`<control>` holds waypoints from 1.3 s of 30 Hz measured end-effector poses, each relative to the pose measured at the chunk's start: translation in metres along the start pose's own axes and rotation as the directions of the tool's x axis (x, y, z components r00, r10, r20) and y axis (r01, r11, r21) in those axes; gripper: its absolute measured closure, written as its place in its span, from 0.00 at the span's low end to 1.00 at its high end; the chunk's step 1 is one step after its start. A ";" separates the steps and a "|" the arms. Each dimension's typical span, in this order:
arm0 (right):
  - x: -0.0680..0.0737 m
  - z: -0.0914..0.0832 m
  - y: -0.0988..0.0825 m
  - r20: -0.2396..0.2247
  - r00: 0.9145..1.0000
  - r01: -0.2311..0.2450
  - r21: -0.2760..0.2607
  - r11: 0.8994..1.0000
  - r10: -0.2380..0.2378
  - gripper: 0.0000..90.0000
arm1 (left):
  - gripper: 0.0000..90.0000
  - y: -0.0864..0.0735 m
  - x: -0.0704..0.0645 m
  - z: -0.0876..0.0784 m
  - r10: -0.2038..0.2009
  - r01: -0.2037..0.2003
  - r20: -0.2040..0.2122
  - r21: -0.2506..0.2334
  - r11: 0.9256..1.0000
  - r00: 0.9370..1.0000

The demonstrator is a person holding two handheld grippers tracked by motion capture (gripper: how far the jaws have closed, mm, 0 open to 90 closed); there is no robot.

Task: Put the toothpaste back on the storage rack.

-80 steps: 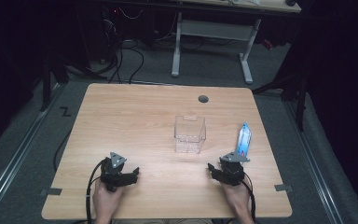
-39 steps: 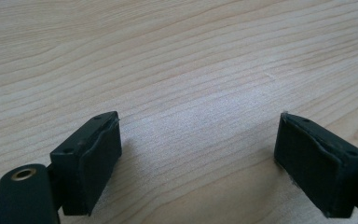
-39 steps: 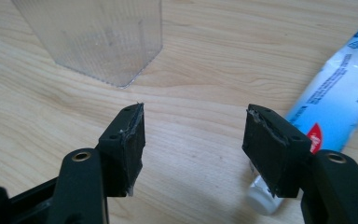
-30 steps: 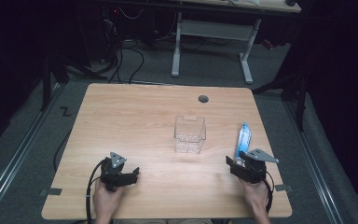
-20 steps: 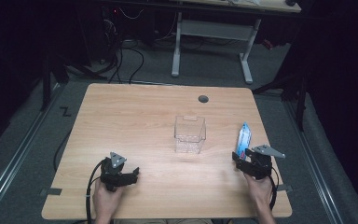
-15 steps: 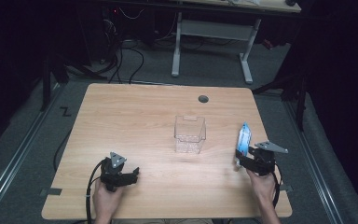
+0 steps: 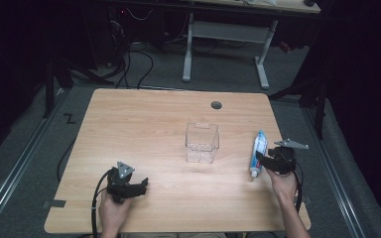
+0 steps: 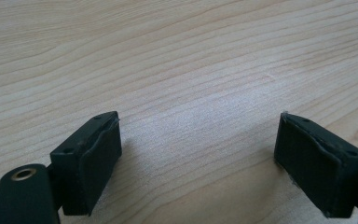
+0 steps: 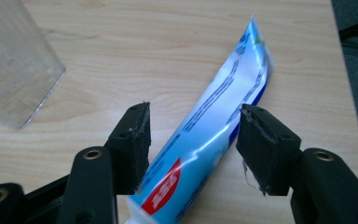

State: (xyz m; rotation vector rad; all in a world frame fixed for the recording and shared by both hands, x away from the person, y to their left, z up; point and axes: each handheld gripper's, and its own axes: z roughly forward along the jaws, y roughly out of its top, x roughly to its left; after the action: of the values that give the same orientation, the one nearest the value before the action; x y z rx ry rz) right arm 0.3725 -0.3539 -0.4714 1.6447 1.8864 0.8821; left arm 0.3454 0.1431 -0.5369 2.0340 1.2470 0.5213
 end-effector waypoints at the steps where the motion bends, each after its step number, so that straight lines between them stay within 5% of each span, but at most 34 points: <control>1: -0.001 0.001 0.002 0.005 1.000 0.004 -0.003 1.000 -0.004 0.50 | 0.17 0.000 0.000 0.000 0.000 0.000 0.000 0.000 1.000 1.000; 14: -0.016 0.032 0.023 0.047 0.999 -0.021 0.123 0.992 0.015 0.48 | 0.16 0.000 0.000 0.000 0.000 0.000 0.000 0.000 1.000 1.000; 39: -0.025 0.063 0.034 0.076 0.993 -0.109 0.204 0.973 0.095 0.48 | 0.16 0.000 0.000 0.000 0.000 0.000 0.001 0.000 1.000 1.000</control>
State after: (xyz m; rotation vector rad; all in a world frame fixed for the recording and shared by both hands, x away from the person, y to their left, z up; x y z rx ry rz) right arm 0.4451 -0.3669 -0.4903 1.8856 1.9172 0.6790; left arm 0.3454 0.1431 -0.5369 2.0335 1.2471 0.5206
